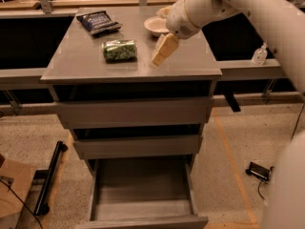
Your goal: Place green can into bottom drawer
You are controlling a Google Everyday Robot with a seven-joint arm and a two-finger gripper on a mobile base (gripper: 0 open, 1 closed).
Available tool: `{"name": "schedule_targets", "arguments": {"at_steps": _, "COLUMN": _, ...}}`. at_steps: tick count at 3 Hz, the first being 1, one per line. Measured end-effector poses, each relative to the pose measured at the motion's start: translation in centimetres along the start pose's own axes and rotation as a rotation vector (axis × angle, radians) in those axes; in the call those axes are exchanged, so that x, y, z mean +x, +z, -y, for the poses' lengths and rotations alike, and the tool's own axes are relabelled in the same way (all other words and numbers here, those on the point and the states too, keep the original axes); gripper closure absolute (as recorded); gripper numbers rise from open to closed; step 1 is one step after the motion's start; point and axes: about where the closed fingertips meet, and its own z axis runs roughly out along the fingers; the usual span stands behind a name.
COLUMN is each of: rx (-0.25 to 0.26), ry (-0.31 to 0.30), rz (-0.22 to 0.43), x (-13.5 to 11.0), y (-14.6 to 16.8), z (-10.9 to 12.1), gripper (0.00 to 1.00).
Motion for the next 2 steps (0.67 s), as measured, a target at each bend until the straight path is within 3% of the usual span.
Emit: {"name": "schedule_targets", "arguments": {"at_steps": 2, "rx": -0.005, "ry": 0.033, "rz": 0.100, "x": 1.1, "y": 8.7, "z": 4.7, "gripper": 0.00}}
